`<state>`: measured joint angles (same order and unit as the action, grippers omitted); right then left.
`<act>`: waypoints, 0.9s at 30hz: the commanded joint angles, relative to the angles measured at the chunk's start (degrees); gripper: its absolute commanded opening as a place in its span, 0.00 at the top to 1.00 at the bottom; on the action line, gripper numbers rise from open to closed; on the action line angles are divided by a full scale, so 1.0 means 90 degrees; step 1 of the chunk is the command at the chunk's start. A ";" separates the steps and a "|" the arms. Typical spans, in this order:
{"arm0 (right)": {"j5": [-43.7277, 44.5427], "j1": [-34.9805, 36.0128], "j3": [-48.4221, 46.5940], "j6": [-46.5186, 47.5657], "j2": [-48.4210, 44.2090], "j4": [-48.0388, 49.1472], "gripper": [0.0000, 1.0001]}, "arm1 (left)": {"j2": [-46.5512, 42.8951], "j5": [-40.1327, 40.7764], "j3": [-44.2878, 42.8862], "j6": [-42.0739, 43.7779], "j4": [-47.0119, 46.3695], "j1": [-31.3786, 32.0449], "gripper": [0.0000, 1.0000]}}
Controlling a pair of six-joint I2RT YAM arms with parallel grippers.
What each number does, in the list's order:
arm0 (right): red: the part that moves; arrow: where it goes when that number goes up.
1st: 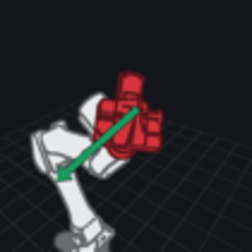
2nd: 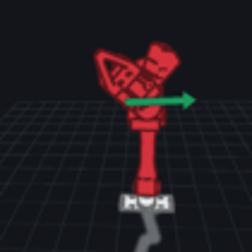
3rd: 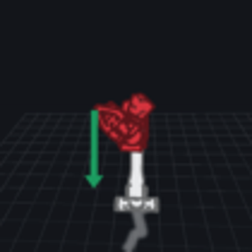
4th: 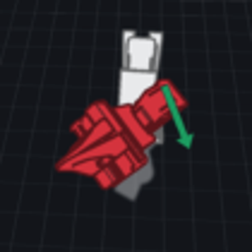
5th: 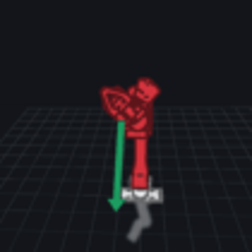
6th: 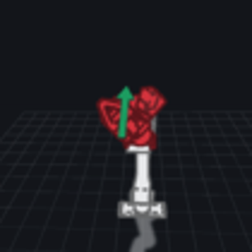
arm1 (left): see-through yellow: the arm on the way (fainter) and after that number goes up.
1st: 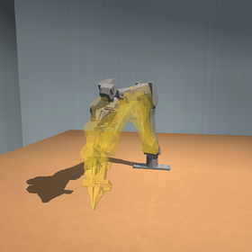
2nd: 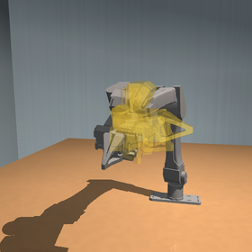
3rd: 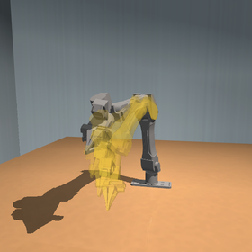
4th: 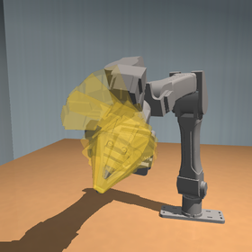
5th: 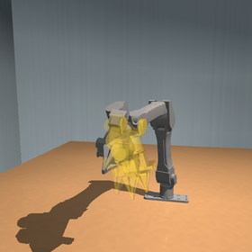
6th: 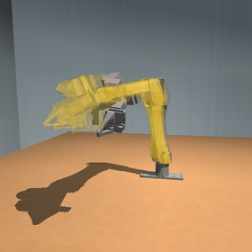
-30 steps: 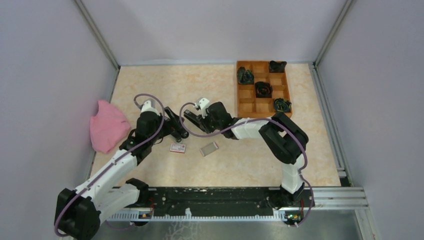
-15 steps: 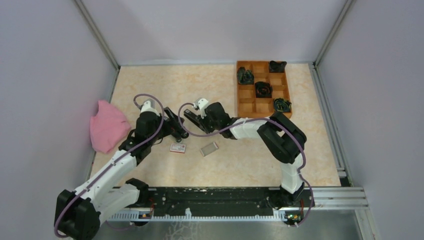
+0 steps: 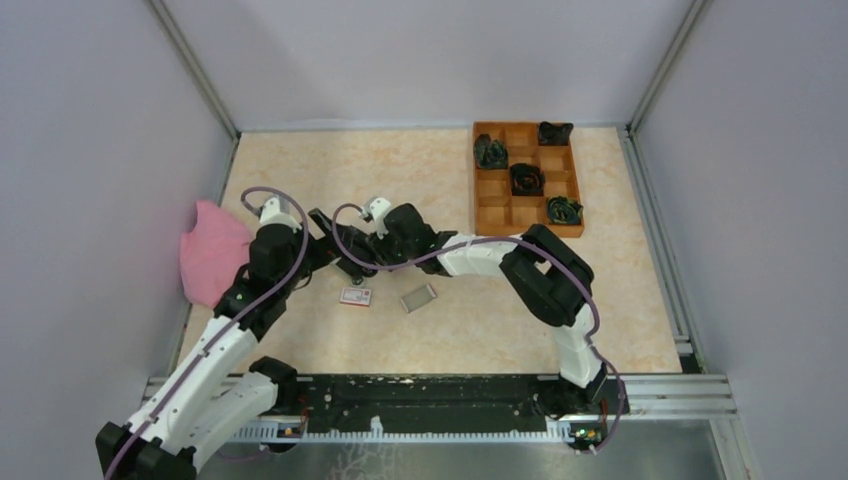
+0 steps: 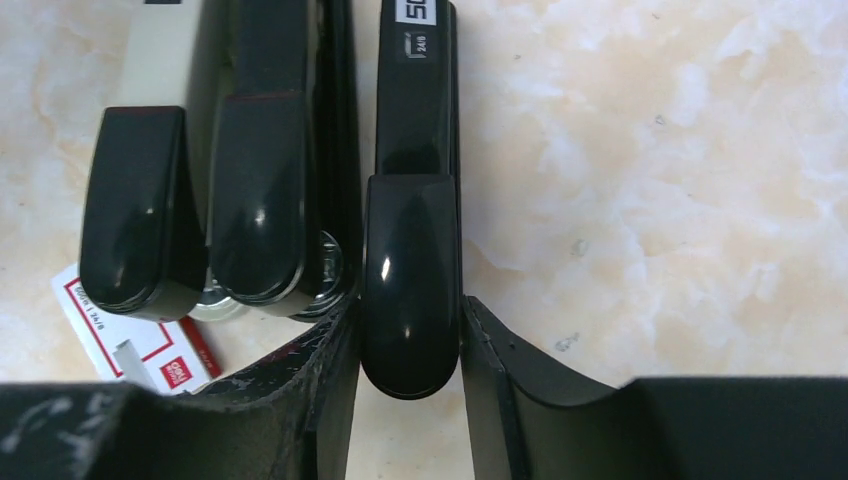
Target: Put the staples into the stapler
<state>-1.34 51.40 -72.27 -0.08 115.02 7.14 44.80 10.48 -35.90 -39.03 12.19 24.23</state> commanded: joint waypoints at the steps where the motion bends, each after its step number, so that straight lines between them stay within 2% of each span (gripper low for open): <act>1: -0.0087 0.0097 -0.0160 -0.0347 -0.0295 0.0055 0.57 | -0.0298 0.0184 -0.0370 0.0210 0.0513 -0.0023 0.00; 7: 0.0597 0.0042 0.0402 -0.0565 -0.1297 -0.0046 0.47 | -0.0675 0.0201 -0.0548 0.0391 0.0925 -0.0020 0.00; 12: 0.1269 -0.0286 0.0908 -0.0831 -0.2151 -0.0477 0.43 | -0.0940 0.0151 -0.0723 0.0639 0.1261 -0.0026 0.00; 18: 0.1912 -0.0920 0.1808 -0.1180 -0.3742 -0.0968 0.39 | -0.1257 0.0235 -0.0993 0.1058 0.1636 -0.0025 0.00; 27: 0.3667 -0.1586 0.3080 -0.1952 -0.6298 -0.2196 0.26 | -0.1760 0.0693 -0.1206 0.1592 0.2201 -0.0019 0.00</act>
<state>22.39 38.98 -47.70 -12.71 66.76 -6.70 30.72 13.93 -45.17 -28.42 28.77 24.23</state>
